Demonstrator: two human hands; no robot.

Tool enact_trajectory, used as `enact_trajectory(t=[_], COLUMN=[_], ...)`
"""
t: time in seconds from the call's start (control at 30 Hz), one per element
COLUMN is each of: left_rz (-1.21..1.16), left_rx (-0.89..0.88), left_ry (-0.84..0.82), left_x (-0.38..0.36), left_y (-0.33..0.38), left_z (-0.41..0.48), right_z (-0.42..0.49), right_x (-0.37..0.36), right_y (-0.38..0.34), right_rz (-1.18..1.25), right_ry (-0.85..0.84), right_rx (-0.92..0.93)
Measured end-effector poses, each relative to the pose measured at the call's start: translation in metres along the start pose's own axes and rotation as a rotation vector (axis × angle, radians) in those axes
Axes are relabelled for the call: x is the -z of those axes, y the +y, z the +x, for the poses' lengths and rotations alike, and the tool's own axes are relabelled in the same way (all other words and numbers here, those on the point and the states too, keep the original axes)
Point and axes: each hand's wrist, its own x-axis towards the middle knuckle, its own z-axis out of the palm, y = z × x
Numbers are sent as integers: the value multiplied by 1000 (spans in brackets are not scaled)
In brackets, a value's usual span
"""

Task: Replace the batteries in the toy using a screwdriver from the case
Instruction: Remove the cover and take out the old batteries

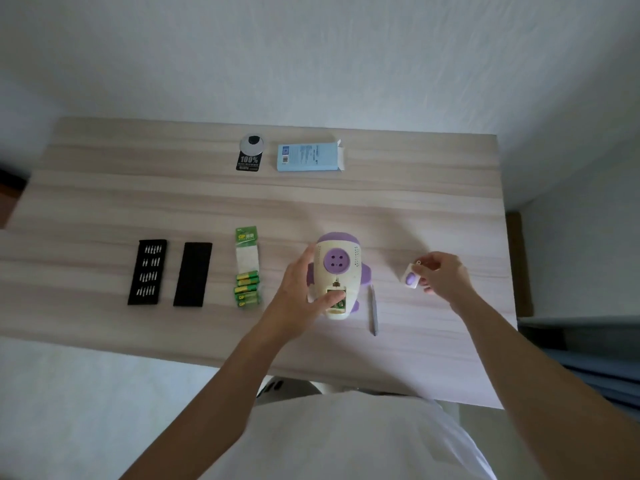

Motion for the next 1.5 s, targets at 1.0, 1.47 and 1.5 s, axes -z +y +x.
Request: enact_trajectory(t=[1.0, 1.47, 1.5], left_rz=[-765, -972, -1095], left_rx=[183, 96, 134], left_ry=[32, -110, -133], left_x=[14, 51, 52], left_y=[109, 143, 146], left_z=[-5, -15, -15], right_z=[-131, -155, -158], right_x=[-52, -39, -36], right_y=[-85, -147, -153], right_rz=[840, 1277, 1267], right_ry=[-281, 57, 90], right_rx=[-140, 71, 94])
